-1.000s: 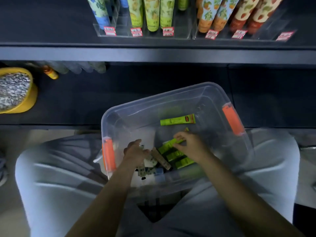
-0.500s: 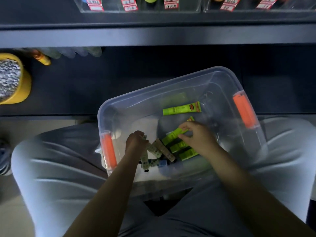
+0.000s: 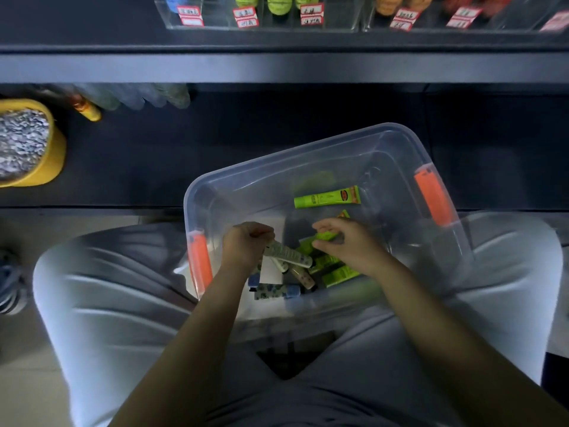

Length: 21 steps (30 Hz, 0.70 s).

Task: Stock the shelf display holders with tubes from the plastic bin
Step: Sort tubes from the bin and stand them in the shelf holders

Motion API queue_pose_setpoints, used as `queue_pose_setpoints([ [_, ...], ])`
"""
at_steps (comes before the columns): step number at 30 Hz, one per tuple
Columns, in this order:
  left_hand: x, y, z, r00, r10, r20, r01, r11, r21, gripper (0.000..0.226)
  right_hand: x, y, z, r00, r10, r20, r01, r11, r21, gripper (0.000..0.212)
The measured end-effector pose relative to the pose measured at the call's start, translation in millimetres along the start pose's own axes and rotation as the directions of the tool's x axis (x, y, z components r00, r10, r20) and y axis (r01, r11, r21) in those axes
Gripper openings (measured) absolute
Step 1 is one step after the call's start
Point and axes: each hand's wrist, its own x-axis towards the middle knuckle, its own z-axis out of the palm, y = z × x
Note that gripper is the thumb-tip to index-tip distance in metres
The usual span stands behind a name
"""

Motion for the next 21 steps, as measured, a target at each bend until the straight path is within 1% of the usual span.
queue_pose_setpoints([
  [3, -14, 19, -8, 1.000, 0.016, 0.008, -0.014, 0.984, -0.177, 0.010, -6, -12, 1, 0.996, -0.014, 0.084, 0.006, 0.996, 0.094, 0.039],
  [5, -26, 33, -15, 0.998, 0.031, 0.049, -0.016, 0.962, -0.274, 0.008, -10, -20, 0, 0.993, 0.007, 0.120, -0.029, 0.982, 0.186, 0.042],
  [7, -36, 47, -23, 0.993, 0.062, 0.100, -0.021, 0.931, -0.364, 0.011, -15, -29, -5, 0.985, 0.021, 0.169, -0.068, 0.959, 0.276, 0.047],
  [9, -44, 59, -30, 0.987, 0.091, 0.135, -0.024, 0.902, -0.431, 0.013, -23, -39, -12, 0.979, 0.009, 0.205, -0.079, 0.939, 0.334, 0.046],
  [13, -57, 76, -36, 0.977, 0.122, 0.175, -0.015, 0.857, -0.515, 0.011, -37, -47, -15, 0.970, -0.034, 0.241, -0.072, 0.906, 0.418, 0.041],
  [17, -65, 86, -39, 0.979, 0.096, 0.182, 0.015, 0.849, -0.529, 0.008, -47, -51, -10, 0.970, -0.031, 0.243, -0.125, 0.788, 0.602, 0.037],
  [19, -69, 90, -40, 0.972, 0.089, 0.218, 0.043, 0.843, -0.536, 0.007, -54, -53, -10, 0.968, -0.043, 0.248, -0.141, 0.725, 0.675, 0.038],
  [21, -73, 94, -40, 0.960, 0.094, 0.262, 0.068, 0.833, -0.549, 0.010, -60, -56, -9, 0.963, -0.056, 0.264, -0.156, 0.682, 0.715, 0.041],
])
